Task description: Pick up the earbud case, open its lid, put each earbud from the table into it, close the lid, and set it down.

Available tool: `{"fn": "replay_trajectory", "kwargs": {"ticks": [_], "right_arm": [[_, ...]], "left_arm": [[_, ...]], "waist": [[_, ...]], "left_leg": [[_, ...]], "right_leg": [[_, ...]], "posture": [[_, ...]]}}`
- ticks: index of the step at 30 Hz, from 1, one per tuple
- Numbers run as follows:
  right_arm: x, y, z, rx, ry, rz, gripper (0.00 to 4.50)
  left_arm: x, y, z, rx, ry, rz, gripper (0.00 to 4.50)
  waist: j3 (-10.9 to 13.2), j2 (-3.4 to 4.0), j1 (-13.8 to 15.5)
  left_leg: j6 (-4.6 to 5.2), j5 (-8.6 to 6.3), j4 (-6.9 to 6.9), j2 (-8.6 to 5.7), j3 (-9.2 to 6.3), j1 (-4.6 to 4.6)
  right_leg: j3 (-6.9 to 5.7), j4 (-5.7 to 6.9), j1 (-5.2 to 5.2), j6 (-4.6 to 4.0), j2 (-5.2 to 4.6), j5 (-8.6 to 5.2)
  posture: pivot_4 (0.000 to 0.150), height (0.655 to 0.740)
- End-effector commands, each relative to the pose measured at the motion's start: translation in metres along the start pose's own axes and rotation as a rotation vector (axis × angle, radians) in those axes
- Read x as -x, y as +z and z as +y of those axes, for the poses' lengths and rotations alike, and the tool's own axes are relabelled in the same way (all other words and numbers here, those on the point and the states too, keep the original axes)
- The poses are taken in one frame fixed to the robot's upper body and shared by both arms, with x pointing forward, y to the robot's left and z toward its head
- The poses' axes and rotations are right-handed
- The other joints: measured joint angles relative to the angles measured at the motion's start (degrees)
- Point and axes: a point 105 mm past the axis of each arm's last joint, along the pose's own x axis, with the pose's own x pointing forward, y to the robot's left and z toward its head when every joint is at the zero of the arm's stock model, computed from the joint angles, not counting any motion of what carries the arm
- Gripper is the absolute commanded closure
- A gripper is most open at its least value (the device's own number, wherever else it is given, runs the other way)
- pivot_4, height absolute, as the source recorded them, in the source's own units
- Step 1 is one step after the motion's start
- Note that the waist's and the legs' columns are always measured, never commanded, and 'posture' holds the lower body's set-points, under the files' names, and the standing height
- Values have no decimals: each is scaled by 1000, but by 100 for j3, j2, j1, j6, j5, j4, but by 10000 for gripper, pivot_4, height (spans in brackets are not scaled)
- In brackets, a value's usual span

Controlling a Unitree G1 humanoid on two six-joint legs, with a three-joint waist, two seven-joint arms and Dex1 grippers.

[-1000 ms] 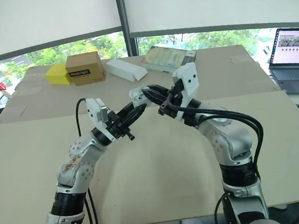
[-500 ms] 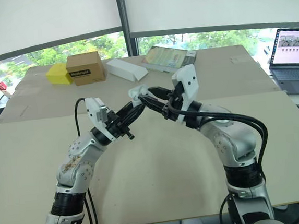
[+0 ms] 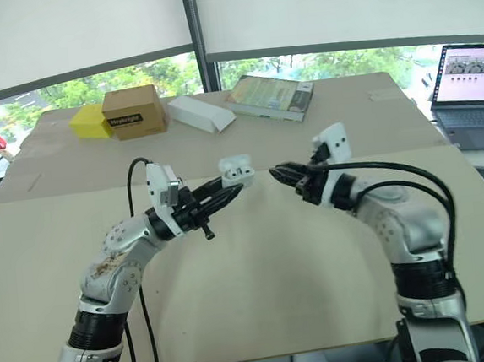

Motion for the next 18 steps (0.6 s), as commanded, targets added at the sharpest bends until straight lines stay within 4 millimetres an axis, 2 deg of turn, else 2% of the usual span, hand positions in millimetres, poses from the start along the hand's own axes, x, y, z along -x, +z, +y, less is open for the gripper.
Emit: {"fn": "replay_trajectory", "kwargs": {"ticks": [1,5,8,11,14,18], "right_arm": [[-15,22,8,33,33,-62,44400],[-23,34,26,-42,151,-90,44400],[-15,40,45,-75,285,-78,44400],[-4,37,61,-70,402,-16,44400],[4,33,68,-68,444,24,44400],[5,33,65,-48,413,32,44400]], "left_arm": [[0,11,-16,-7,-89,-3,39354],[5,7,-18,15,-105,35,39354],[5,6,-16,18,-94,43,39354],[6,6,-14,15,-84,48,39354],[6,5,-13,11,-82,56,39354],[7,4,-11,13,-74,54,39354]], "waist": [[0,0,7],[0,0,33],[0,0,51],[0,0,47],[0,0,34],[0,0,22]], "left_leg": [[0,0,0,-1,0,-1],[1,0,1,0,-1,-1],[2,-1,3,-1,-1,-2],[4,-2,4,-1,-1,-5],[4,-3,4,0,-1,-2],[4,-2,4,1,0,0]], "right_leg": [[0,0,0,0,-1,0],[-3,0,1,0,-1,0],[-3,-1,3,1,-2,0],[-4,-1,2,1,-2,0],[-4,-3,3,1,-2,0],[-3,-4,2,1,-1,0]], "posture": [[1500,7400],[1500,7400],[1500,7400],[1500,7400],[1500,7400],[1500,7400]]}}
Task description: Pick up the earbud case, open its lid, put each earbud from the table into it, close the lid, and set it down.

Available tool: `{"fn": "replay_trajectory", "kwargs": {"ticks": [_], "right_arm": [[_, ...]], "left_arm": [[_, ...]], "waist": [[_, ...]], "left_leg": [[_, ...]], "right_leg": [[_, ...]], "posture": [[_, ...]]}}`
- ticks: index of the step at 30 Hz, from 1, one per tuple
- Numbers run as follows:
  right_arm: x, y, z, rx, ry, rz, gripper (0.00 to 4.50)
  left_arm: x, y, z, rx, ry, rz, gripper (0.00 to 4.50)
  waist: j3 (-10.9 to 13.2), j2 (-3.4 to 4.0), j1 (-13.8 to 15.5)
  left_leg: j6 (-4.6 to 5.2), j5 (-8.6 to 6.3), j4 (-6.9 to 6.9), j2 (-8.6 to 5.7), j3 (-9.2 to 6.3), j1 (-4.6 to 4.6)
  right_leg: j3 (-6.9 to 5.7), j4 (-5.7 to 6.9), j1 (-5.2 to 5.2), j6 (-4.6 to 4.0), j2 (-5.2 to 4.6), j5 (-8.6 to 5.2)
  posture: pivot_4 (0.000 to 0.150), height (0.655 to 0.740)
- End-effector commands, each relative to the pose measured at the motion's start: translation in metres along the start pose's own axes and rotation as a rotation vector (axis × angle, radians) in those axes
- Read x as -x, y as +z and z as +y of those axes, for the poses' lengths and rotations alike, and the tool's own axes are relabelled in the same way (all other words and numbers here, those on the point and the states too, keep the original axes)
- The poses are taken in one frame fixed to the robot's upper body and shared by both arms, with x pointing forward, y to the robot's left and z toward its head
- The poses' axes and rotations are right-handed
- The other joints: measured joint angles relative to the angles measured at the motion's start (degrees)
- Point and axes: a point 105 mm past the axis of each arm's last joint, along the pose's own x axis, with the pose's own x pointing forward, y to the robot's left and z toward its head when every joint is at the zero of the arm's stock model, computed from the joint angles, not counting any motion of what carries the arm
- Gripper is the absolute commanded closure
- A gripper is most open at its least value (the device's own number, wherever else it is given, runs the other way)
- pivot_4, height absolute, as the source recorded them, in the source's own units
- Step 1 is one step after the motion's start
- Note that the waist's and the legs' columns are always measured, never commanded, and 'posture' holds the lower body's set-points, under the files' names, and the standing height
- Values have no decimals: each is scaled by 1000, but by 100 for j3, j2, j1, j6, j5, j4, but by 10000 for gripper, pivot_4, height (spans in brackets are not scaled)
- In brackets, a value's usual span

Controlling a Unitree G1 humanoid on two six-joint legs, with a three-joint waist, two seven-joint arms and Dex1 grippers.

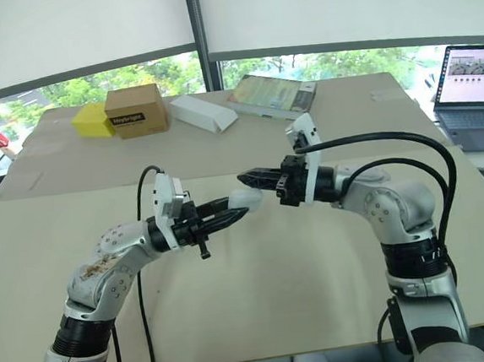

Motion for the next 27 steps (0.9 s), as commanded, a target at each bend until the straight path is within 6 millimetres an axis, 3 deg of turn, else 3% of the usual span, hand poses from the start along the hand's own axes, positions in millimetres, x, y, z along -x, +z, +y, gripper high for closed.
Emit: {"fn": "replay_trajectory", "kwargs": {"ticks": [1,6,9,13,18,22,26,27], "right_arm": [[-1,3,14,67,47,13,44400],[2,-9,11,178,-2,43,44400],[13,2,-9,292,-119,-45,44400],[29,5,0,364,-80,-76,32549],[42,-25,11,443,-32,44,15838],[46,-43,11,460,-37,93,1623],[47,-48,8,438,-69,85,749],[48,-49,6,437,-80,85,249]], "left_arm": [[1,13,4,-38,35,-41,39354],[2,10,13,58,94,-42,39354],[8,-6,24,238,182,-2,39354],[11,-21,42,547,346,7,39354],[11,-49,47,876,463,63,39354],[13,-64,45,1002,507,99,39354],[16,-74,43,1068,526,122,39354],[18,-76,42,1068,537,136,34354]], "waist": [[0,0,1],[0,0,25],[0,0,13],[1,-1,38],[0,-4,58],[0,-5,43],[0,-6,36],[0,-6,41]], "left_leg": [[0,0,0,0,0,0],[0,0,2,-2,0,-3],[0,0,7,-3,0,-3],[-1,1,6,-1,-1,0],[0,0,13,-4,-3,0],[-3,1,16,-5,-1,6],[-15,8,10,-2,0,11],[-18,9,10,-3,-1,9]], "right_leg": [[0,0,0,0,0,0],[-1,1,1,0,-1,0],[0,2,0,1,-3,0],[-1,4,-1,1,-2,0],[-1,6,6,2,-3,0],[2,4,7,2,-3,0],[3,6,7,0,-1,0],[3,5,7,0,-1,0]], "posture": [[1500,7400],[1500,7400],[1500,7400],[1500,7400],[1500,7400],[1500,7400],[1500,7400],[1500,7400]]}}
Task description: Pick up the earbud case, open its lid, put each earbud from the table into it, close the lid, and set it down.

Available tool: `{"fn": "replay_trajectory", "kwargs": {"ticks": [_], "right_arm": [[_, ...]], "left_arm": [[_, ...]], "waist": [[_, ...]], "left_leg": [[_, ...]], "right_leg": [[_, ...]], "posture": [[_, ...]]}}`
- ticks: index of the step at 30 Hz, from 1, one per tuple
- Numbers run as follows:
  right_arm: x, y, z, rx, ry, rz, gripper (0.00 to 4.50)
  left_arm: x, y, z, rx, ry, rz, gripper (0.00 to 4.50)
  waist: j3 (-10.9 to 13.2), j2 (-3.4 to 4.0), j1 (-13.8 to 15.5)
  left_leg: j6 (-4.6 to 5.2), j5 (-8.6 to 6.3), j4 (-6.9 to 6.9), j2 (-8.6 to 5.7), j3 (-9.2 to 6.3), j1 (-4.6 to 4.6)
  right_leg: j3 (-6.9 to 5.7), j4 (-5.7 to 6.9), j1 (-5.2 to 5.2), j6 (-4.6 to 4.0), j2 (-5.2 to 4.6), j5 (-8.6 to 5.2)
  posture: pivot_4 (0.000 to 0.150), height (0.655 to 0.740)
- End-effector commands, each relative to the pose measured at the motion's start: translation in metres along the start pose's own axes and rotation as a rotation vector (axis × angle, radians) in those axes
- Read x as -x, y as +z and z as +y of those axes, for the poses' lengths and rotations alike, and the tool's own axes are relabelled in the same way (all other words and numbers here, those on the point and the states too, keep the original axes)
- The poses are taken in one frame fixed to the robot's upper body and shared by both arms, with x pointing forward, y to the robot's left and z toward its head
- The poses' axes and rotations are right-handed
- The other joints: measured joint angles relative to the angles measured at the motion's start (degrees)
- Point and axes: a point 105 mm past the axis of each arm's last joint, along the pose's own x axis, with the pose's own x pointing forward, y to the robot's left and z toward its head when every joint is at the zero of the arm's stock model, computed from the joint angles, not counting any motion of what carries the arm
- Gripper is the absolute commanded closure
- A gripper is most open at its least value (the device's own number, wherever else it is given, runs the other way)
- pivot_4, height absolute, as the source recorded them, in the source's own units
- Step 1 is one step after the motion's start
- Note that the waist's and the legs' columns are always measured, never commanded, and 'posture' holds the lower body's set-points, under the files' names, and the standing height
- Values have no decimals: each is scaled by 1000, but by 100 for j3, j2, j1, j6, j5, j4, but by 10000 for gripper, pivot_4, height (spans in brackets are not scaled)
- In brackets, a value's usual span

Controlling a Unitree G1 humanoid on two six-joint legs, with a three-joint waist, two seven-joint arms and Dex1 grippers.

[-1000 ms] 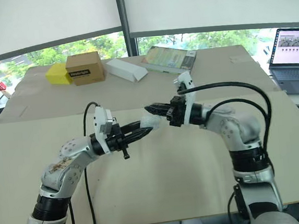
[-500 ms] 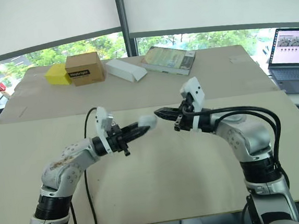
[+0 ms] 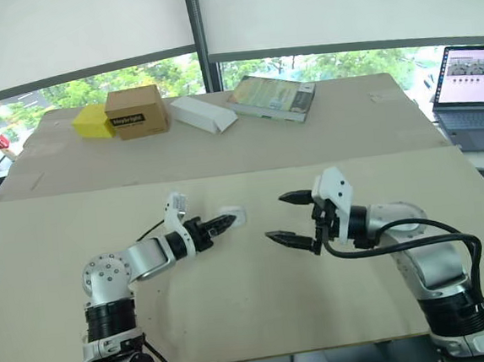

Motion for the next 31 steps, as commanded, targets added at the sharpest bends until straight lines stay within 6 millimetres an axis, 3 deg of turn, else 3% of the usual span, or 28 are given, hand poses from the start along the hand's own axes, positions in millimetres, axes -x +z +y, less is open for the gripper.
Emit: {"fn": "replay_trajectory", "kwargs": {"ticks": [1,7,8,11,13,16,18,21,24,31], "right_arm": [[1,8,-2,50,-28,-32,0],[2,5,-12,35,-55,-54,0],[2,4,-13,35,-55,-54,0],[5,-1,-17,40,-48,-45,0],[6,-2,-20,46,-50,-41,0],[8,-3,-21,40,-39,-36,0],[10,-1,-22,29,-41,-40,0],[13,4,-24,10,-49,-49,0],[16,13,-30,8,-79,-62,0],[15,21,-31,-4,-100,-69,0]], "left_arm": [[4,3,-4,-9,-5,-1,29321],[32,10,19,-14,98,-26,2799],[37,10,22,-13,114,-28,760],[69,21,37,-63,201,-68,760],[89,41,36,-163,225,-152,760],[111,72,24,-665,274,-223,760],[118,75,18,-900,249,-190,760],[129,85,5,-925,152,-273,760],[141,82,13,-1067,199,-272,760],[146,69,22,-1097,205,-235,760]], "waist": [[0,0,13],[-3,-3,32],[-4,-3,17],[-5,-4,-48],[-5,-4,-69],[-4,-4,-58],[-4,-4,1],[-3,-3,113],[-2,-4,99],[-2,-5,85]], "left_leg": [[-2,1,0,-1,0,0],[-26,14,-2,-2,0,4],[-25,14,-2,0,0,7],[-15,7,-29,3,2,35],[-15,7,-44,7,2,54],[-25,8,-57,13,5,63],[-62,23,-63,16,6,65],[-16,-3,-61,19,6,73],[2,-14,-46,19,4,78],[4,-15,-49,24,4,81]], "right_leg": [[0,-1,0,0,0,0],[4,-3,3,0,-2,0],[4,-2,5,0,-1,0],[8,-3,20,-7,1,-4],[8,-3,30,-14,5,-8],[6,-2,29,-29,25,-17],[4,-7,30,-39,30,-22],[-5,-17,52,-38,8,-22],[-7,-27,70,-25,3,-16],[-9,-23,69,-26,7,-16]], "posture": [[1500,7400],[1500,7400],[1500,7400],[1500,7400],[1500,7400],[1500,7400],[1500,7400],[1500,7400],[1500,7400],[1500,7400]]}}
